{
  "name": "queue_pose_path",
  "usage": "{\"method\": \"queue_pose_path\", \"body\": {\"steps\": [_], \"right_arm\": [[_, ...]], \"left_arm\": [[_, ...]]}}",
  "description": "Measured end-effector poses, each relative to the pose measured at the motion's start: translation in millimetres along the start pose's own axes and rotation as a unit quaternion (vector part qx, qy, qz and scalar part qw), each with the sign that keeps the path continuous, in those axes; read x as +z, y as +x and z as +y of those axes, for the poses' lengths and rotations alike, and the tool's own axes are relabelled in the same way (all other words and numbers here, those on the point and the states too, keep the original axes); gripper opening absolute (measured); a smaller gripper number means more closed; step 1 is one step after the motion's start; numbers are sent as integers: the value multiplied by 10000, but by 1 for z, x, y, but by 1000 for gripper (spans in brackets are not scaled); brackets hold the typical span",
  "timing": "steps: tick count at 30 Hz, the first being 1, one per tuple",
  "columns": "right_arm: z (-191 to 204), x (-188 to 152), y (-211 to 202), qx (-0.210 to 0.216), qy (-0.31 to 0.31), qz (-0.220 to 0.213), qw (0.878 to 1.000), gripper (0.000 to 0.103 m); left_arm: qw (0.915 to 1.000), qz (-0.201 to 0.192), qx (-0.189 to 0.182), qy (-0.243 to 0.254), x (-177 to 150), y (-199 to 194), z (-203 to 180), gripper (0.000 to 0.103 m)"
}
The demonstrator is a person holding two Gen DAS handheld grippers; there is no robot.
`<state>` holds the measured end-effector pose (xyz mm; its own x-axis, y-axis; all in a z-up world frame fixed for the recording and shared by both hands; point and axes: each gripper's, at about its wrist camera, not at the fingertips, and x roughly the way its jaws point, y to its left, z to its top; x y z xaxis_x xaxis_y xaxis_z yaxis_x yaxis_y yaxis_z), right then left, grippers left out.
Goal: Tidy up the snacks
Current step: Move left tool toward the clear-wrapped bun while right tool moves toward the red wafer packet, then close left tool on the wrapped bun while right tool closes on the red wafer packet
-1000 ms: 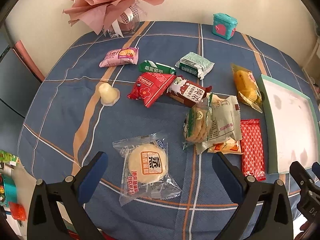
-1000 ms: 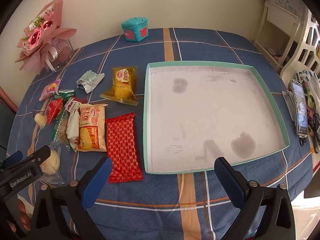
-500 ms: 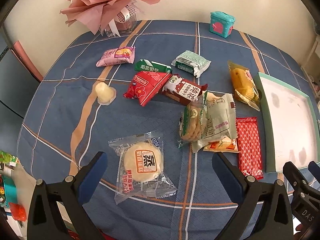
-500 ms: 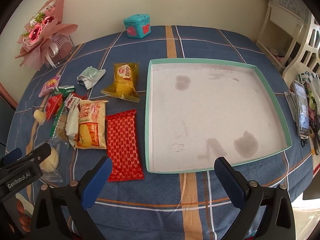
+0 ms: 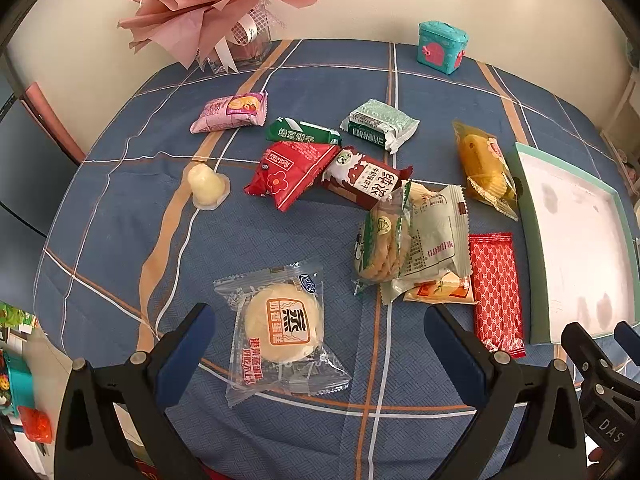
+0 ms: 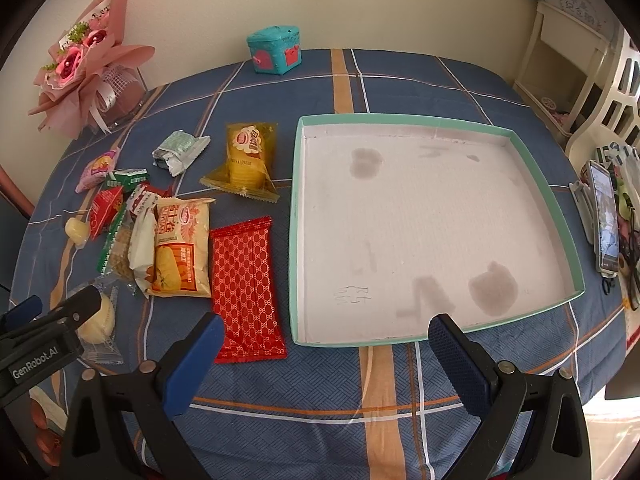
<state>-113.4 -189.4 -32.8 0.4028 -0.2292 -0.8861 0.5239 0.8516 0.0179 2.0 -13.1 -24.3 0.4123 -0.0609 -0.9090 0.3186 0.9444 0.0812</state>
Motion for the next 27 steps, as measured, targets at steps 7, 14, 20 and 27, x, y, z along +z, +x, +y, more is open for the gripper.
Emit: {"method": "queue_pose_path", "body": {"steps": [7,14,20,27], "right_arm": [[2,0,2,-14,-32,19,10000,103],[3,0,3,-20,-52,29,10000,103],[6,0,4,26,-89,45,9999,103],[18,2,2,313,-186,-73,9993,103]], "left_arm": [[9999,78,-73,-29,1,4,1,103],[9998,99,-76,-159,2,8,5,103],[9994,94,-109,-321,5,13,12,103],[9972,111,-331,-660,6,16,27,103]]}}
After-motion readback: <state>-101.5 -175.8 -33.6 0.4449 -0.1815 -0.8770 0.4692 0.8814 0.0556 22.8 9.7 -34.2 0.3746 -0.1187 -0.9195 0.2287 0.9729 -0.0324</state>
